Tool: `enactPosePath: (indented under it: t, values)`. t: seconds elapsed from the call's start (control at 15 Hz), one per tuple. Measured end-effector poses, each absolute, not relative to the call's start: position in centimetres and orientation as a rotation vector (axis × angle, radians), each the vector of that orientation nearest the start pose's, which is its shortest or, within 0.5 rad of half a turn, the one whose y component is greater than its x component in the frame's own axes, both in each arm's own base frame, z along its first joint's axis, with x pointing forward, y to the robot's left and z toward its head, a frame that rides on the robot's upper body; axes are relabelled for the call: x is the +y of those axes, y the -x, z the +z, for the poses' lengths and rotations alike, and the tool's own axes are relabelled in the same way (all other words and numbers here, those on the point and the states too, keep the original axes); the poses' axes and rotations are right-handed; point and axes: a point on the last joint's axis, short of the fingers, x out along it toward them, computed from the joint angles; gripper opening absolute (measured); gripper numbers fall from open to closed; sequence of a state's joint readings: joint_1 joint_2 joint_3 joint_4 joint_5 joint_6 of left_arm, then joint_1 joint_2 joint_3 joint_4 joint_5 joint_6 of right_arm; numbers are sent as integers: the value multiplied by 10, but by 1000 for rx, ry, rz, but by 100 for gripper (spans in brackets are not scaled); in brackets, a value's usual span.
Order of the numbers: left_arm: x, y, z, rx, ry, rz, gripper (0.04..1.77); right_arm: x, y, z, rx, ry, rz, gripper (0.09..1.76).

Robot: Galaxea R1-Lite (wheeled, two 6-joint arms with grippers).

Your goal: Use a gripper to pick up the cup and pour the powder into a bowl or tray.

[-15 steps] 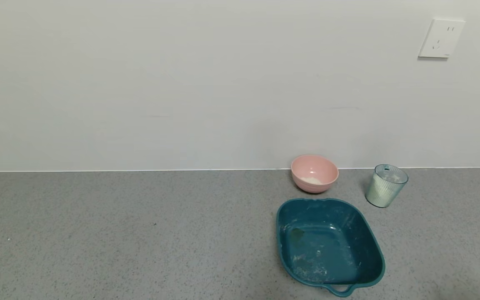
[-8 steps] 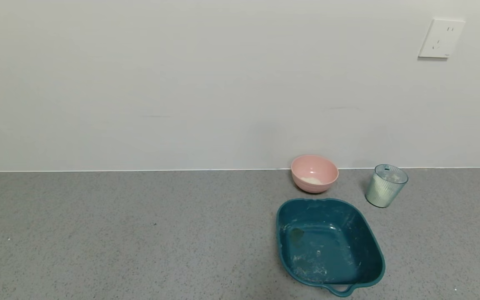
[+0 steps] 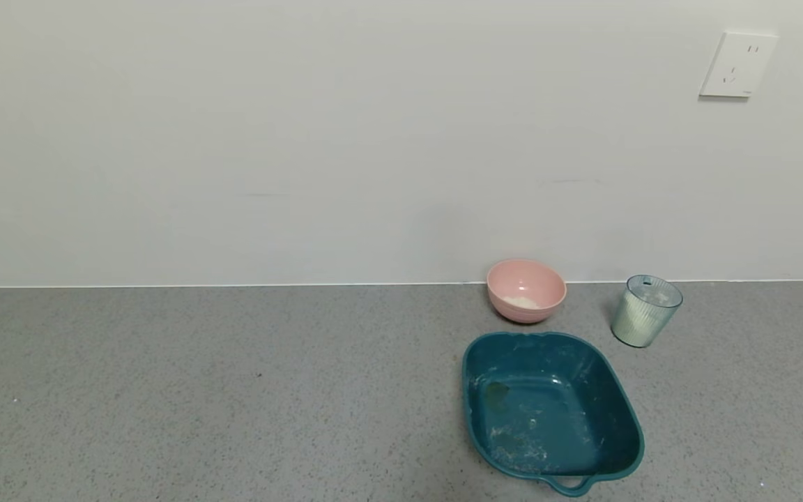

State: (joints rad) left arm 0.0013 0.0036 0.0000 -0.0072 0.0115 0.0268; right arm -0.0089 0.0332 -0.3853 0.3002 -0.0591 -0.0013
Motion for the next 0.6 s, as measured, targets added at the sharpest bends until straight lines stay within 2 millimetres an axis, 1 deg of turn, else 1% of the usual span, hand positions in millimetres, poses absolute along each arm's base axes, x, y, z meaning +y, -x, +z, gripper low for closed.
enactPosePath:
  t: [0.33, 0.6]
  values:
    - [0, 23, 76, -4, -26, 13, 172, 0, 40, 112, -41, 28, -24, 170]
    - [0, 23, 76, -3, -26, 13, 172, 0, 27, 89, -48, 38, -18, 170]
